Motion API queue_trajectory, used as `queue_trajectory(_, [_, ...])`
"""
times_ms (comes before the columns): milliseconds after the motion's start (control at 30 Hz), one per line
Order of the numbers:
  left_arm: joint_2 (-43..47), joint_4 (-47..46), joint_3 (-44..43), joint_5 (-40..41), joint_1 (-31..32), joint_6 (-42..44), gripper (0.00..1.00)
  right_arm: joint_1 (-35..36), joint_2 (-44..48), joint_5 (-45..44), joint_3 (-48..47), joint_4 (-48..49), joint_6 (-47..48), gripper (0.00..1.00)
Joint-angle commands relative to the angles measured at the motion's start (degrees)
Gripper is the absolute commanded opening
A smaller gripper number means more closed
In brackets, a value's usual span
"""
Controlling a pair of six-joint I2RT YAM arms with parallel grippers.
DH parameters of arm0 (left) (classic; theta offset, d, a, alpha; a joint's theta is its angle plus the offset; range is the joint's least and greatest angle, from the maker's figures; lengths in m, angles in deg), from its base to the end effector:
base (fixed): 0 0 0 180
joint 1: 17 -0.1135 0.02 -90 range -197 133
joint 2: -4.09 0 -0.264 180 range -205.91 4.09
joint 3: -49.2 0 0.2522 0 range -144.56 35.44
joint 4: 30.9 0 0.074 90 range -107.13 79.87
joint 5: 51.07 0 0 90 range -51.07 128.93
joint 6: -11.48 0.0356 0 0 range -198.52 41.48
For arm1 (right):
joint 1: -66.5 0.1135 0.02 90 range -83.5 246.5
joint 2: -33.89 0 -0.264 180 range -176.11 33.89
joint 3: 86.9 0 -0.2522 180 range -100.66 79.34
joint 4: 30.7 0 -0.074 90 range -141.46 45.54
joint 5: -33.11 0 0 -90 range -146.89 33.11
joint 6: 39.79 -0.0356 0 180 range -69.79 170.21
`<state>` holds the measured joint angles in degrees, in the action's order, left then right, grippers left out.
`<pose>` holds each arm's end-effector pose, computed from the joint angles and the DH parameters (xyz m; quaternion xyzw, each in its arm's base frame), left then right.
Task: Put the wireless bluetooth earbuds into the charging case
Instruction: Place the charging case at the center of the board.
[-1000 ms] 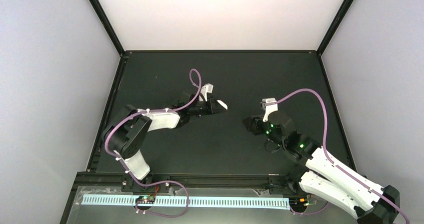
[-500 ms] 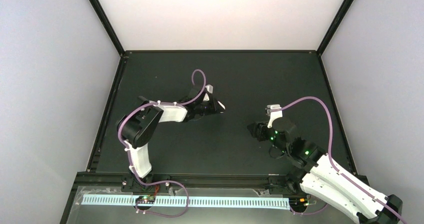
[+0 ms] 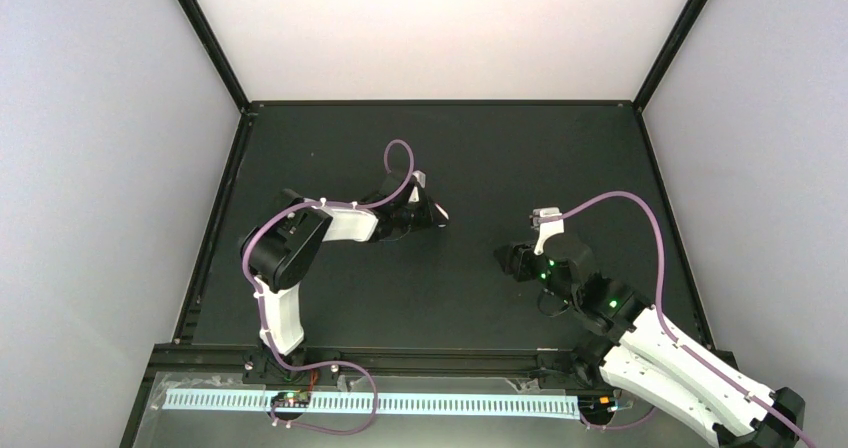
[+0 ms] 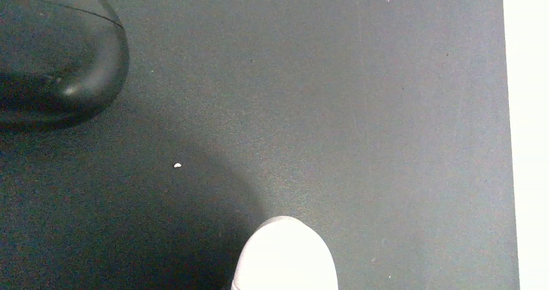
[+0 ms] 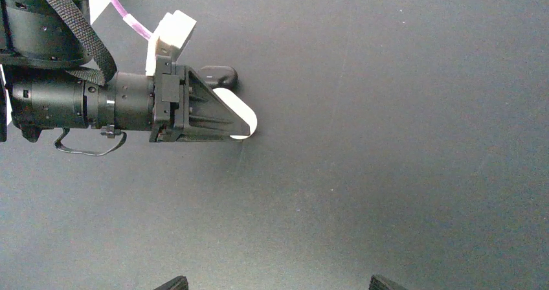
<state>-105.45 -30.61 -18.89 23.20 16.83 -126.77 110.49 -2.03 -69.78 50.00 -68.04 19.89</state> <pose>0.3087 -0.2185 0.1233 -0.0580 0.9039 -0.3601 0.2234 0.1137 0.0988 0.2453 -0.0469 0.8618 0.2218 0.4538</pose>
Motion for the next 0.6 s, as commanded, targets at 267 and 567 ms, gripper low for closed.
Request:
queue_trajectory(267, [-0.2, 1.0, 2.6, 0.0, 0.2, -0.2, 0.37, -0.2, 0.5, -0.3, -1.3, 0.3, 1.0, 0.72])
queue_trajectory(567, [4.7, 0.8, 6.8, 0.3, 0.6, 0.3, 0.66, -0.2, -0.4, 0.0, -2.0, 0.8, 1.2, 0.72])
